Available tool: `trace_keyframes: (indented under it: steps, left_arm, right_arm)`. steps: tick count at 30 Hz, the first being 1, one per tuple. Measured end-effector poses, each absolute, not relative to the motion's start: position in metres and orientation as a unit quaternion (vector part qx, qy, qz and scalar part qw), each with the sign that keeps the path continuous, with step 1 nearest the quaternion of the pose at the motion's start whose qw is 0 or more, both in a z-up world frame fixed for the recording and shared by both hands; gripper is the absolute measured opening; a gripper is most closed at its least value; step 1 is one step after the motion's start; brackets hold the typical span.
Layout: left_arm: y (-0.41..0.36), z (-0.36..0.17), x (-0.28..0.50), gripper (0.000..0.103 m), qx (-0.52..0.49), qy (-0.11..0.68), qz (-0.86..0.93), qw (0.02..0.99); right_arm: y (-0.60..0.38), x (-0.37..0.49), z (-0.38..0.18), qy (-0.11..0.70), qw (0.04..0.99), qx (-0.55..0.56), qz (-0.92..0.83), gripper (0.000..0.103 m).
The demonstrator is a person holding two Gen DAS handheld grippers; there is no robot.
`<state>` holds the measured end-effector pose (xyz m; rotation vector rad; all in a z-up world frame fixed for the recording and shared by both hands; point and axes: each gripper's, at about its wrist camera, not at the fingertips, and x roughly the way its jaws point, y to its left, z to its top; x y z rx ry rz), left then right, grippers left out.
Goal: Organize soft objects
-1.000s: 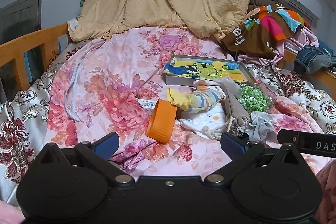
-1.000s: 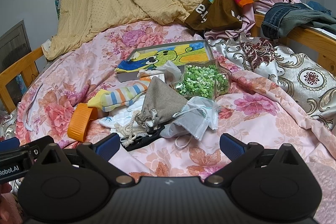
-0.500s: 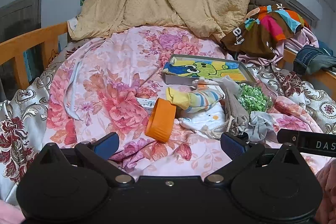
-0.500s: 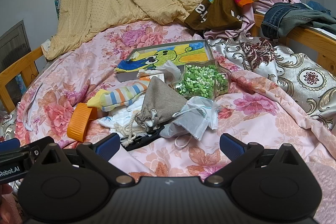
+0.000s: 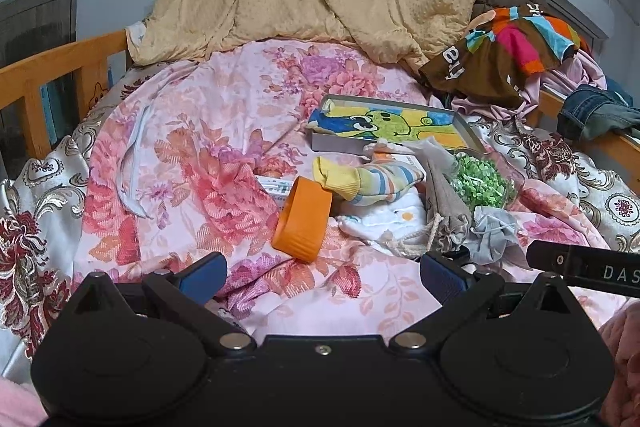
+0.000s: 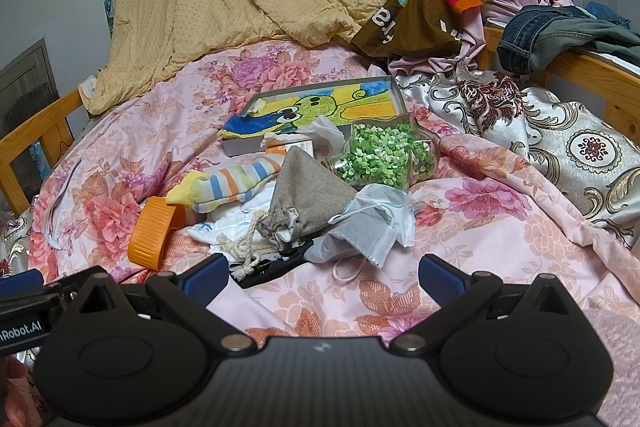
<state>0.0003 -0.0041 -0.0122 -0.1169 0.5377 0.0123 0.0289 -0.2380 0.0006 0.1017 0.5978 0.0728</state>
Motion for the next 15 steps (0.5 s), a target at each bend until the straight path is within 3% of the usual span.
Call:
trace_keyframes:
  steps: [15]
  left_arm:
    - [-0.0052, -0.0128, 0.0006, 0.102, -0.057, 0.266, 0.004, 0.962]
  right_arm:
    - [-0.236, 0.0281, 0.0014, 0.295, 0.953, 0.05, 0.037, 0.103]
